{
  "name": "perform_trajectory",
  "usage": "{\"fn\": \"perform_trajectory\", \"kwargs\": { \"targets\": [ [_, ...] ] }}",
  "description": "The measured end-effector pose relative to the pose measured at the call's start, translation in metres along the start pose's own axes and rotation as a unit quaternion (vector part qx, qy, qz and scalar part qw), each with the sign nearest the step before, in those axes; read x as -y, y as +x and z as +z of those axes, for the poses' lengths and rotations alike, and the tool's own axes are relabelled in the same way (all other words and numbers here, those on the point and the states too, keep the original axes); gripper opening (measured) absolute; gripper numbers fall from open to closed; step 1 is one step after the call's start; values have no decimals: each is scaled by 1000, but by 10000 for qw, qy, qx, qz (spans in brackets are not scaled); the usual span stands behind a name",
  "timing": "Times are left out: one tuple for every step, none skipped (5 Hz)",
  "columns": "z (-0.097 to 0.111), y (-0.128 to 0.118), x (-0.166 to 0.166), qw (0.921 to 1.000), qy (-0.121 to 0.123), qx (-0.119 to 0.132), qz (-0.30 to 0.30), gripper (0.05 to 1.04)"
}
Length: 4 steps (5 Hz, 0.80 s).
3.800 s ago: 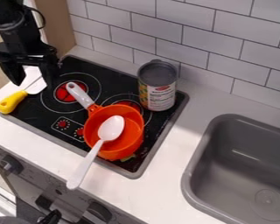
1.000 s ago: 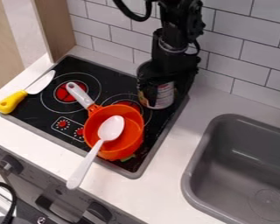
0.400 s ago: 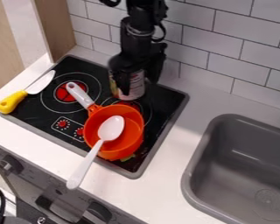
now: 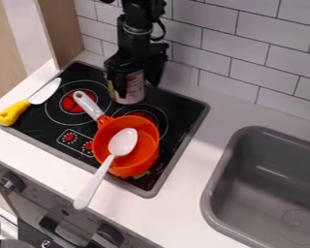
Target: Moved the can towards the burner
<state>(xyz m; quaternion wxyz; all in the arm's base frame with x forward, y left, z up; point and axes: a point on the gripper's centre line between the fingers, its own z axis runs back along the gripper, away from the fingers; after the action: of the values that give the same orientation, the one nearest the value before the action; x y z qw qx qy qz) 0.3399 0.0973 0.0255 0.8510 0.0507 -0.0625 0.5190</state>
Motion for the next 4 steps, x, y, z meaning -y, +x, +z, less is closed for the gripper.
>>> {"fn": "perform_trajectory", "kwargs": {
  "targets": [
    [-4, 12, -8, 10000, 27, 74, 41, 991],
    [-3, 25, -15, 9999, 18, 115, 103, 991],
    [-4, 37, -19, 9997, 4, 154, 178, 991],
    [-5, 45, -26, 9994, 39, 258, 242, 991]
  ]
}}
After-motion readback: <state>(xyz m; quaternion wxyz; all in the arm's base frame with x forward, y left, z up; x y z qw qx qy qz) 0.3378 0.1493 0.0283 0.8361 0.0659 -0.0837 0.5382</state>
